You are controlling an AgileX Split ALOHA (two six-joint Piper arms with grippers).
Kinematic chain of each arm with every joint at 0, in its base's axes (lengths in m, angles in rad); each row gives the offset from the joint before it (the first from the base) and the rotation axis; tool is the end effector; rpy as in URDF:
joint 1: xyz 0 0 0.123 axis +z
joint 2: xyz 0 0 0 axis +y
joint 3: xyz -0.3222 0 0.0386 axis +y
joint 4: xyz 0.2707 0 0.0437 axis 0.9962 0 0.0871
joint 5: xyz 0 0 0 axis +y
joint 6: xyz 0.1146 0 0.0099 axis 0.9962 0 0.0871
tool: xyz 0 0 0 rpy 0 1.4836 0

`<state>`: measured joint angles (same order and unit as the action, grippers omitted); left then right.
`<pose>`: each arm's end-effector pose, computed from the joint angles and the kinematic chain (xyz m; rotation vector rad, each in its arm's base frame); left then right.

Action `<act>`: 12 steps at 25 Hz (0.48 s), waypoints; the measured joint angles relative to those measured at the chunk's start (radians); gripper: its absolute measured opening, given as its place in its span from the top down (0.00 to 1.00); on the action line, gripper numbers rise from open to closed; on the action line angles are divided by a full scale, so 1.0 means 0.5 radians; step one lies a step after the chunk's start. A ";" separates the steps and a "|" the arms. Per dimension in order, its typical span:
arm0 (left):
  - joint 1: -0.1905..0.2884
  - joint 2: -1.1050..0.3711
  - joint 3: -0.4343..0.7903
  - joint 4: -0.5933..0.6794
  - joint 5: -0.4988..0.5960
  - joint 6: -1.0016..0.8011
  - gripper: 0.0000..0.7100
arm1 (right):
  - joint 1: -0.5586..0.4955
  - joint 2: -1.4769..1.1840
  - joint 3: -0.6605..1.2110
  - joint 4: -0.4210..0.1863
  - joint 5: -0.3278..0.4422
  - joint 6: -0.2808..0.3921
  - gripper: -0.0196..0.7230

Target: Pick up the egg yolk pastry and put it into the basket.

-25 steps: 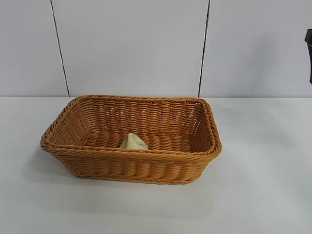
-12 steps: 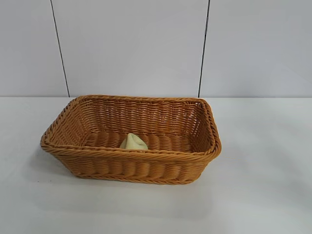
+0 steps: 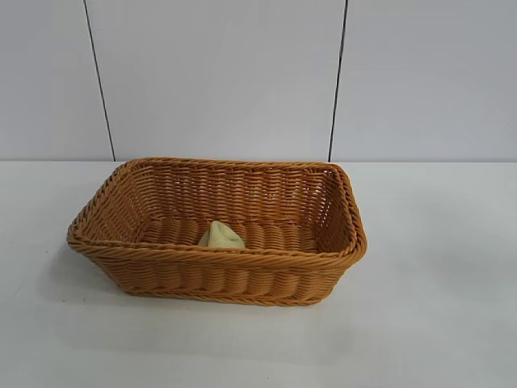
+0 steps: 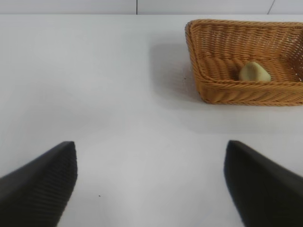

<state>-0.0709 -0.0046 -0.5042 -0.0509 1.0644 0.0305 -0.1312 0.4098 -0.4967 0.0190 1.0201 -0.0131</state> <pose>-0.0051 -0.0048 0.2782 0.1061 2.0365 -0.0862 0.0616 -0.0063 0.2676 0.1472 2.4125 -0.0420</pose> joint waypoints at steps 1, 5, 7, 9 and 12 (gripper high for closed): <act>0.000 0.000 0.000 0.000 0.000 0.000 0.12 | 0.000 -0.040 0.000 0.000 0.000 0.000 0.04; 0.000 0.000 0.000 0.000 -0.002 0.000 0.12 | 0.000 -0.179 0.000 0.002 0.000 0.000 0.04; 0.000 0.000 0.000 0.000 -0.002 0.000 0.12 | 0.016 -0.269 0.002 0.002 0.000 0.000 0.04; 0.000 0.000 0.000 0.000 -0.002 0.000 0.12 | 0.052 -0.389 0.002 0.002 0.001 -0.002 0.04; 0.000 0.000 0.000 0.000 -0.002 0.000 0.12 | 0.097 -0.587 0.002 0.002 0.001 -0.002 0.04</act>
<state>-0.0709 -0.0046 -0.5042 -0.0509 1.0633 0.0305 -0.0825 0.1164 -0.4956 0.0199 1.0204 -0.0138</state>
